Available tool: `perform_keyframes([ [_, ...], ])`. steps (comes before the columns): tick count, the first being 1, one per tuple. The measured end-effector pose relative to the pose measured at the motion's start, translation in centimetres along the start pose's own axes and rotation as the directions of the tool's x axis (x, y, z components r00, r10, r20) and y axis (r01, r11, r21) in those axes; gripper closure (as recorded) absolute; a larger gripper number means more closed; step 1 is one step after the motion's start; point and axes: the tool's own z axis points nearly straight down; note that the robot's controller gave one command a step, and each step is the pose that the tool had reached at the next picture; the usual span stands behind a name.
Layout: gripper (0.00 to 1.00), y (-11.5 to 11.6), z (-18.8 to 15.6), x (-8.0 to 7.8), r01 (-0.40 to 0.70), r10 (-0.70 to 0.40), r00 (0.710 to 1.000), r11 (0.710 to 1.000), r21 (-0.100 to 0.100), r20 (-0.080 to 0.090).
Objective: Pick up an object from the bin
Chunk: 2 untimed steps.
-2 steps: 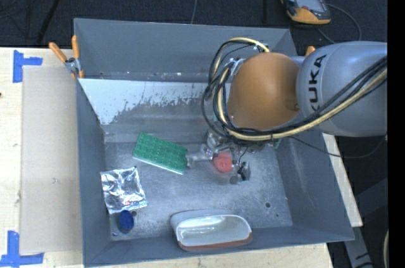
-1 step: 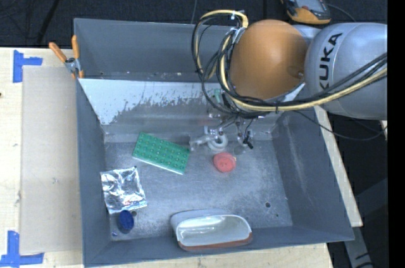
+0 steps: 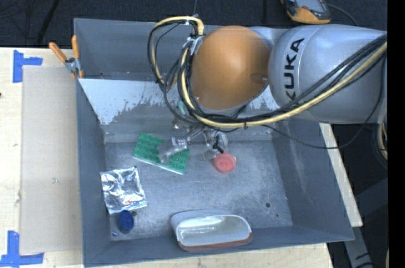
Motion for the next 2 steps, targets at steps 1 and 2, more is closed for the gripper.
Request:
perform_keyframes([
  [1,0.00,3.2,-1.0,0.2,-0.340,0.340,0.940,0.940,0.000,-0.004],
  [2,0.00,-1.1,8.2,1.8,-0.267,0.267,0.964,0.964,-0.002,-0.003],
])
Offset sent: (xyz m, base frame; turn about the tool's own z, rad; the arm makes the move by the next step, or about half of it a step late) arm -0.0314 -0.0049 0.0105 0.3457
